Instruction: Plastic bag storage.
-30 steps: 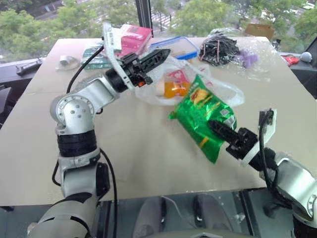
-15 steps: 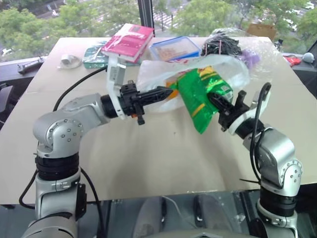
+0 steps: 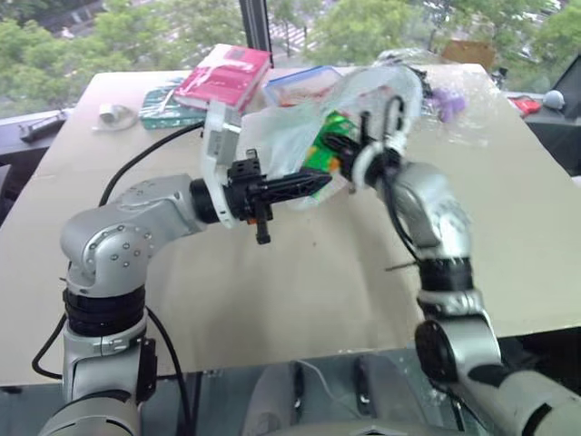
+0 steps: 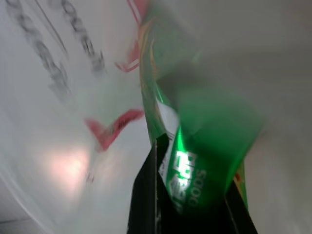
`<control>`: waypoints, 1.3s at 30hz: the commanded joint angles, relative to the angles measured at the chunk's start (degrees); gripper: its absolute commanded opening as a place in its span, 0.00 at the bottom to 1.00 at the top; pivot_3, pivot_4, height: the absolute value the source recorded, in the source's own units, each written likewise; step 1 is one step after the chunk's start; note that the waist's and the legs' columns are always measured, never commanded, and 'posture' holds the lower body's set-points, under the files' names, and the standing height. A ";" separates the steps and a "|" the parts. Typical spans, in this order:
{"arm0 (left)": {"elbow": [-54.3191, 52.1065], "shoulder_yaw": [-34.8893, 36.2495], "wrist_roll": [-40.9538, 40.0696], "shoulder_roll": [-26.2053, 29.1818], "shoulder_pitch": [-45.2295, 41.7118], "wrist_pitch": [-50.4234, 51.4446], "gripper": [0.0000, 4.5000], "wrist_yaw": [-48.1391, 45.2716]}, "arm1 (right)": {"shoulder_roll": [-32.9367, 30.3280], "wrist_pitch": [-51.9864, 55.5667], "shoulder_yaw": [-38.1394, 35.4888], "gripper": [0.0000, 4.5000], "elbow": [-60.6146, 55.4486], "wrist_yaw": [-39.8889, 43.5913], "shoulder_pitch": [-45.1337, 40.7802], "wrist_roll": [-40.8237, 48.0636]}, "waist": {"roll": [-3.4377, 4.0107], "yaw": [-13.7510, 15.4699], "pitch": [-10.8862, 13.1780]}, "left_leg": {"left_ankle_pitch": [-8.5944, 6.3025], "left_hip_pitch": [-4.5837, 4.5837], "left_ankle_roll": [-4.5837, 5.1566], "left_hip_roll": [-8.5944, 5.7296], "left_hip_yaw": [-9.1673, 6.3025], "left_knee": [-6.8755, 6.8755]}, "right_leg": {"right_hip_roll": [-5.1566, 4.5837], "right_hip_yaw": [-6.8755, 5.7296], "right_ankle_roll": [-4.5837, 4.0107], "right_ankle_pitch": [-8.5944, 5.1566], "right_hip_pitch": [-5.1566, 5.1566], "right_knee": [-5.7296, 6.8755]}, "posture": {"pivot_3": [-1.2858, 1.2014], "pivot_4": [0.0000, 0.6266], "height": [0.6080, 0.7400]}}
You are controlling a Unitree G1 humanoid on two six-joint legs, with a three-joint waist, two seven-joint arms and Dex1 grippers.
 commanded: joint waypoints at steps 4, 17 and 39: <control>-3.68 1.15 -0.81 -0.94 2.47 -1.87 0.00 3.07 | 4.10 -4.96 2.73 0.14 31.52 28.46 -11.90 -23.96 | 0.01 -0.05 0.00 | 0.00 -0.03 -0.01 0.00 0.02 -0.10 | 0.04 -0.01 0.00 0.01 0.00 -0.18 | 0.52 0.24 1.00; 13.07 9.06 -2.79 -11.18 -7.44 -5.93 0.00 19.40 | -18.53 17.83 11.29 0.80 -31.83 33.59 13.58 -40.84 | -0.01 1.71 0.00 | 0.09 -0.20 -0.17 -0.05 -0.19 -0.08 | -0.21 -0.28 0.02 0.02 0.00 -0.27 | 0.52 0.24 1.00; 14.56 8.94 -0.35 -12.39 -9.53 -8.57 0.00 19.64 | -11.53 1.10 9.03 0.69 -1.56 36.28 -5.41 -69.14 | -0.02 1.65 -0.01 | 0.14 -0.11 -0.25 -0.11 -0.09 -0.09 | -0.04 -0.15 0.01 0.02 0.03 -0.28 | 0.52 0.24 1.00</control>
